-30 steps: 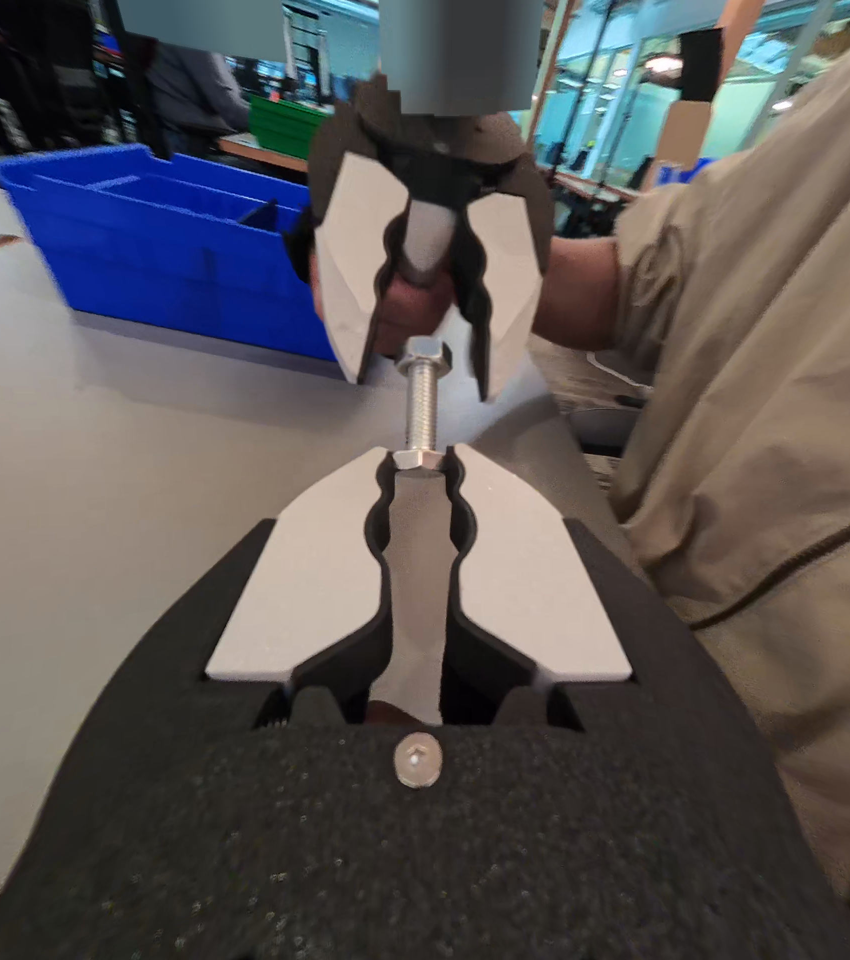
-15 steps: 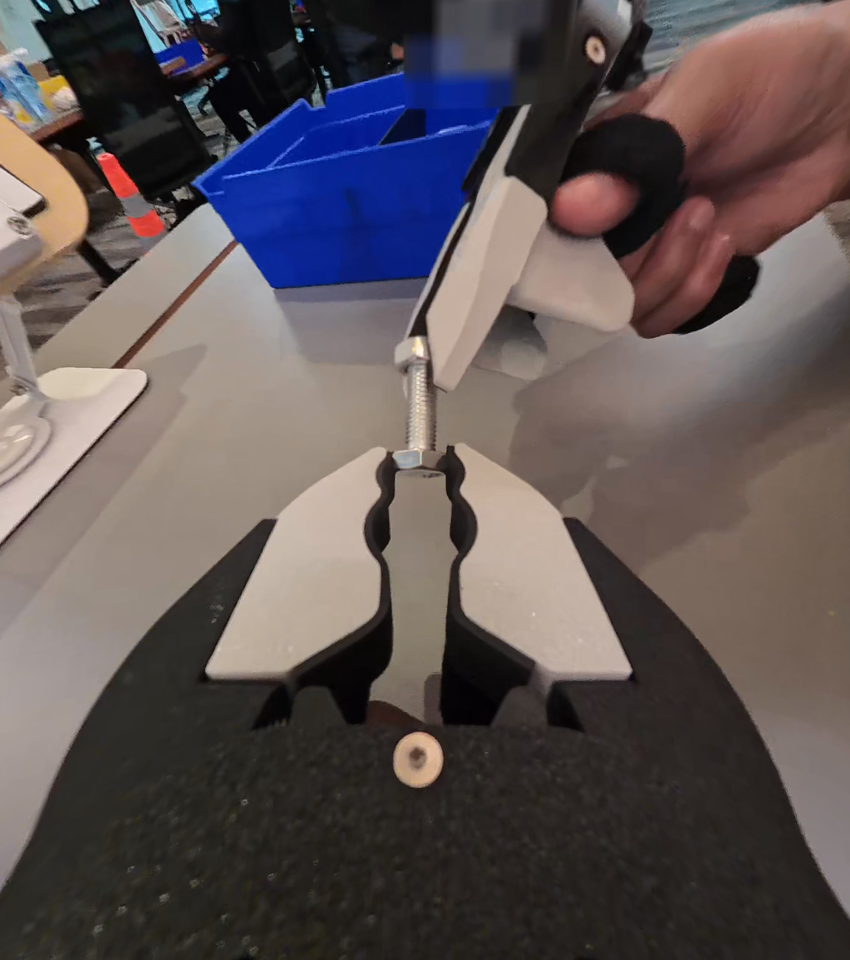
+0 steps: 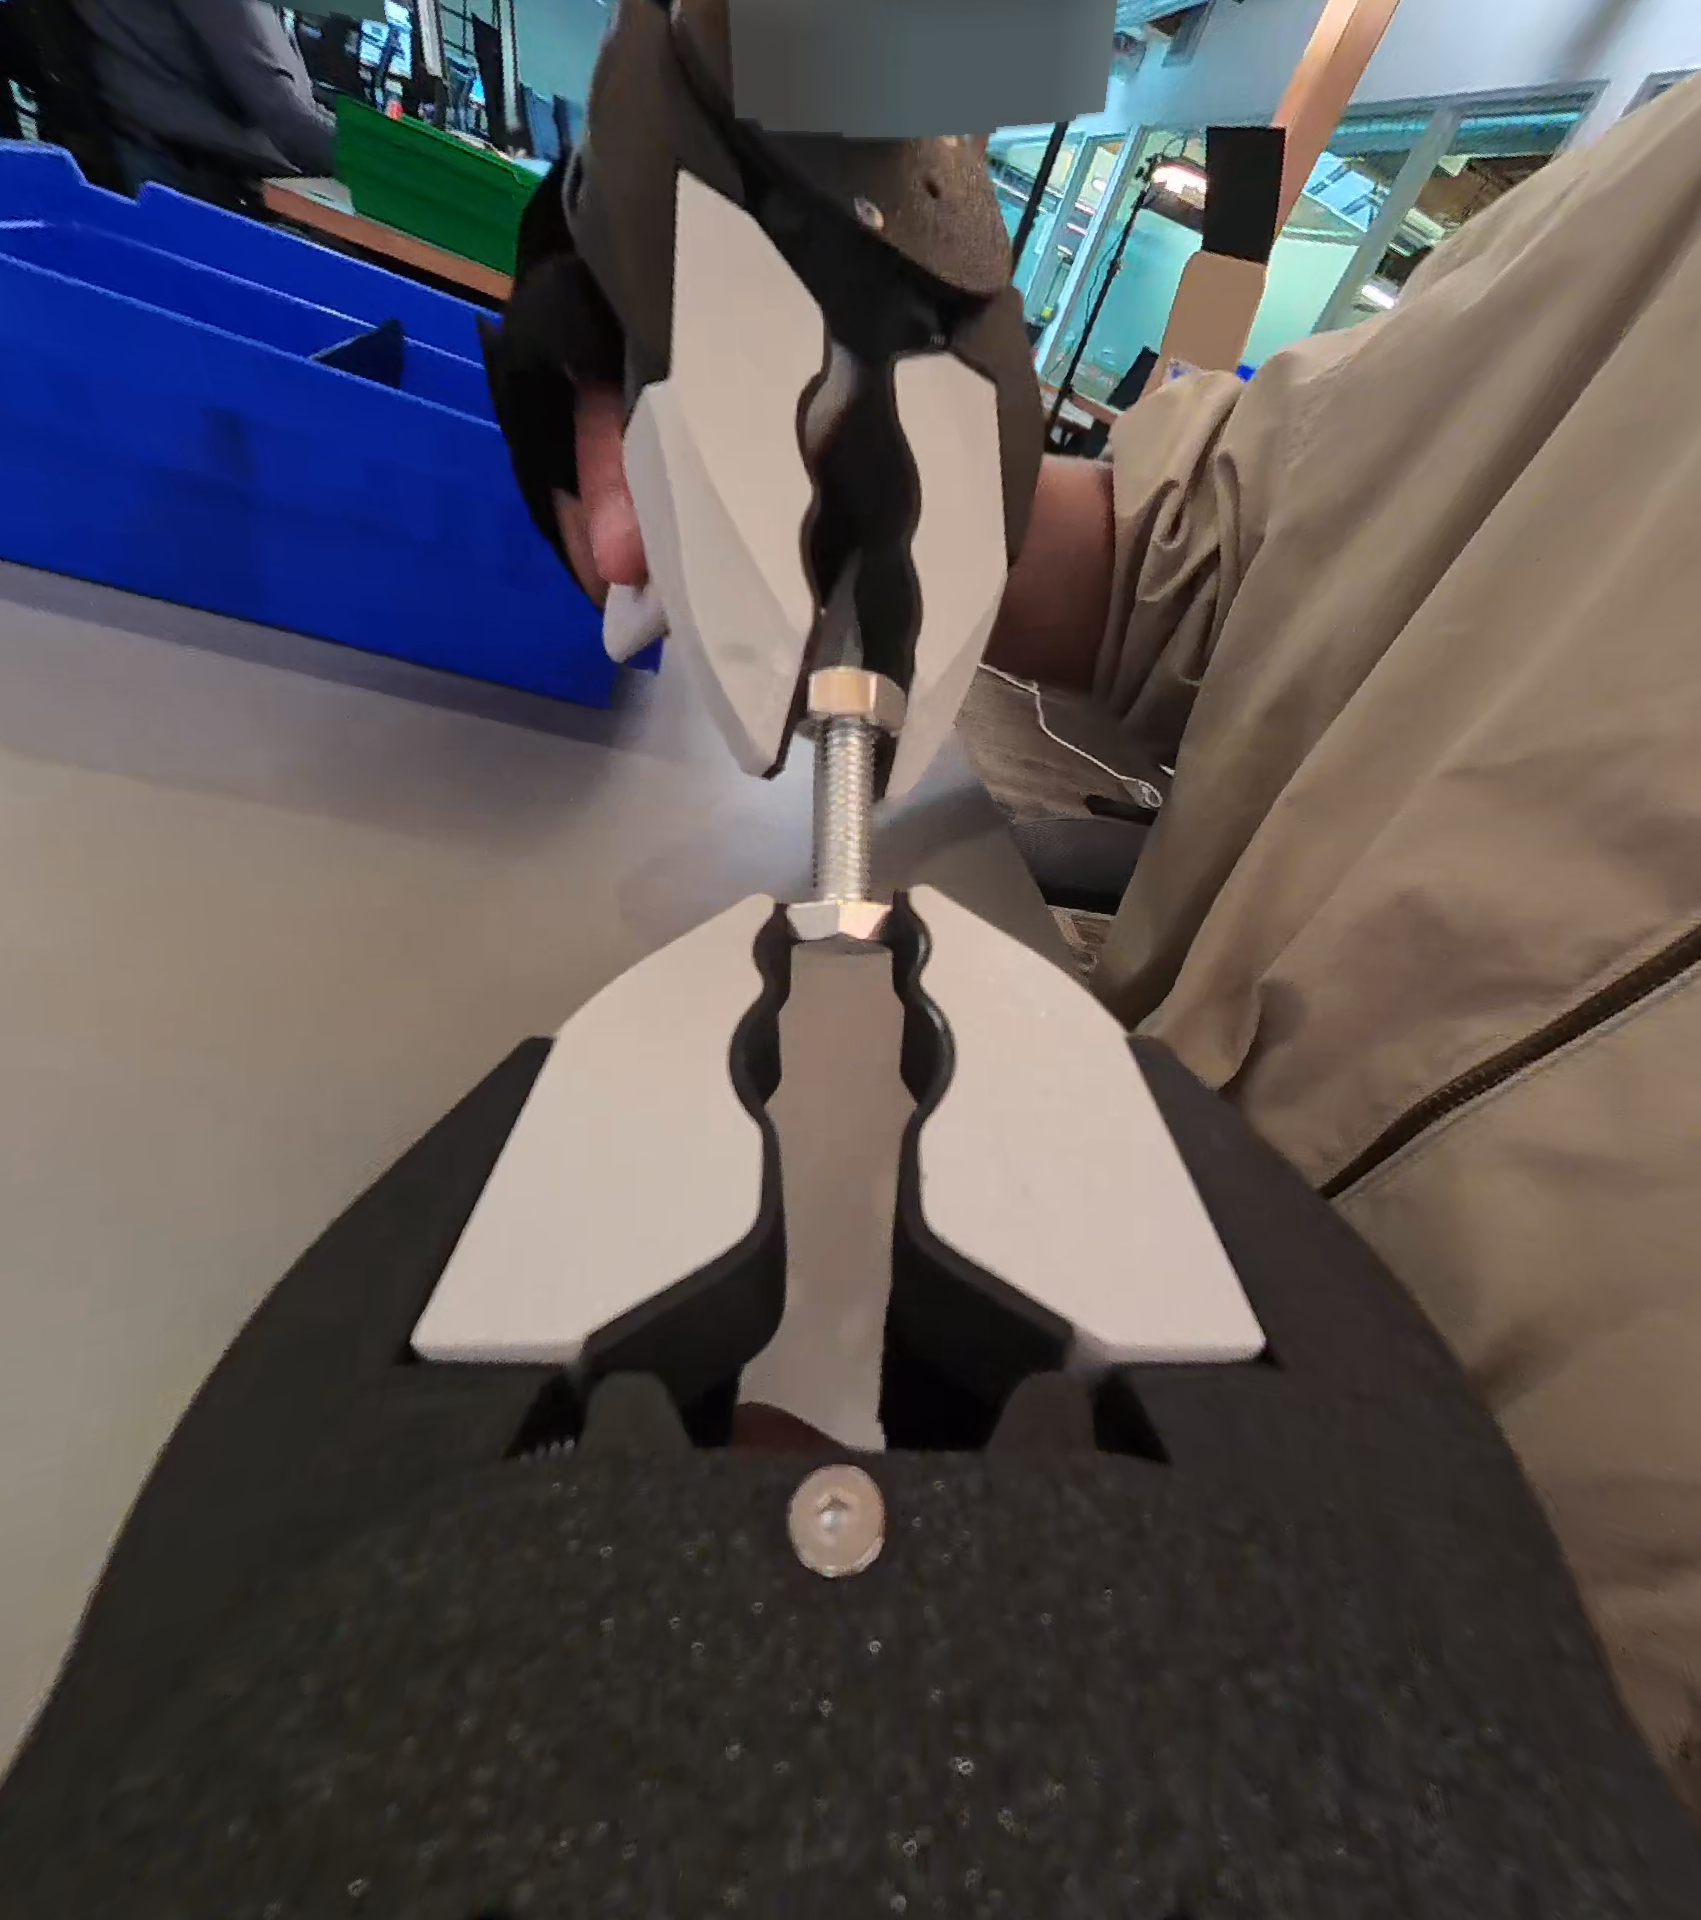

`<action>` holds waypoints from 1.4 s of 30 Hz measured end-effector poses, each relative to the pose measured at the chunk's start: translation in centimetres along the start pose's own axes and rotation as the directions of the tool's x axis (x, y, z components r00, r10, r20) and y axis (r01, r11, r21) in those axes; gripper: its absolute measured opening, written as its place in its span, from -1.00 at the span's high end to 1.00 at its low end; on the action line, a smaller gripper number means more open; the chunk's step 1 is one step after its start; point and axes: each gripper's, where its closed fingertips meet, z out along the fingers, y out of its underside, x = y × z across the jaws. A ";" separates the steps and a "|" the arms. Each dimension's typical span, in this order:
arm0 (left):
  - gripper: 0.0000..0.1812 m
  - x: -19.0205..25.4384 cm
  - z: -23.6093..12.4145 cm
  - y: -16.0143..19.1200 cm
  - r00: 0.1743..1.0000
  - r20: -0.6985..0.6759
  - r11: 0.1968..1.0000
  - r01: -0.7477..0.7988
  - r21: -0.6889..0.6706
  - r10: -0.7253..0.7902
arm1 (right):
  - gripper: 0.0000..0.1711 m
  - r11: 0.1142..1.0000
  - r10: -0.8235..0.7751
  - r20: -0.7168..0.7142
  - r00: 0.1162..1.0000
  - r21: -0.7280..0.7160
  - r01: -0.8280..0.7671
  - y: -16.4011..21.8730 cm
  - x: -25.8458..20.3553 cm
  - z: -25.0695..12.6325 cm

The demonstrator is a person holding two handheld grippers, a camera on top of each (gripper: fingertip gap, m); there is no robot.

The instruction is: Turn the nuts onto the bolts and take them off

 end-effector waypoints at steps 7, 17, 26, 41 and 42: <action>0.80 -2.0 -1.1 -1.3 0.971 0.198 0.991 -0.136 0.014 0.130 | 0.44 0.846 0.473 -0.029 0.881 0.294 -0.445 -0.4 2.3 -0.5; 0.80 -6.8 -3.9 -2.2 0.819 0.553 0.986 -0.167 -0.026 0.153 | 0.49 0.875 0.443 -0.610 0.657 0.134 -0.465 6.8 2.3 -1.5; 0.80 -5.1 -8.0 1.8 0.424 0.894 0.988 0.010 0.154 -0.144 | 0.52 0.738 0.600 -0.750 0.277 0.386 -0.554 11.0 3.3 -3.6; 0.80 -4.5 -6.7 1.3 0.467 0.884 0.994 -0.104 0.036 0.017 | 0.49 0.647 0.506 -0.837 0.210 0.207 -0.734 16.9 11.4 -4.7; 0.80 -4.4 -6.6 1.3 0.471 0.881 0.994 -0.109 0.026 0.029 | 0.50 0.642 0.505 -0.839 0.203 0.207 -0.738 17.2 12.0 -4.7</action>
